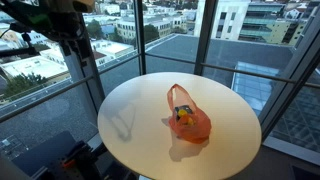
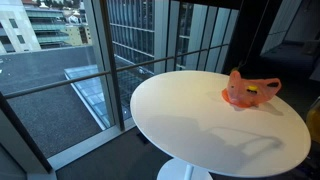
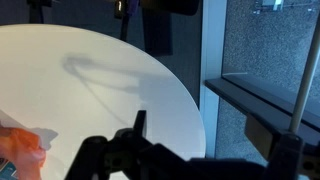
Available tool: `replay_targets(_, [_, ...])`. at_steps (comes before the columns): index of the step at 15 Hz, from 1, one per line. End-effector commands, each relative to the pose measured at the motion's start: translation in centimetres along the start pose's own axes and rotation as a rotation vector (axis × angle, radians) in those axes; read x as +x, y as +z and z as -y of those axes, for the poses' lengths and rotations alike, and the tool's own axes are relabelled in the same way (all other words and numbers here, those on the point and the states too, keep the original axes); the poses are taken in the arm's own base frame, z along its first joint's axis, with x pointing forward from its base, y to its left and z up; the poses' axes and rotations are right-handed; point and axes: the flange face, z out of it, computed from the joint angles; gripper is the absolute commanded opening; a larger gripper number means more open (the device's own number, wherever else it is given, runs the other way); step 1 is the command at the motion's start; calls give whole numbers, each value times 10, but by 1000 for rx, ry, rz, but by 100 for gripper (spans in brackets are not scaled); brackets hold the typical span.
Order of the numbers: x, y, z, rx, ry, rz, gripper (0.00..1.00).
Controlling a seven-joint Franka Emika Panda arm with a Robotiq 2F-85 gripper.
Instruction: Remove the syrup bottle from the plastic bag
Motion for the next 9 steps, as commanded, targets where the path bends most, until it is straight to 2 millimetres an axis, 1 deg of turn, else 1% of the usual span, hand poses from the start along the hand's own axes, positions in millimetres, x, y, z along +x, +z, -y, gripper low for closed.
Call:
replay_targets(1, [0,-1,0,0,0,1,100])
replay_targets(9, [1,-1,0,-18,2,-11,100])
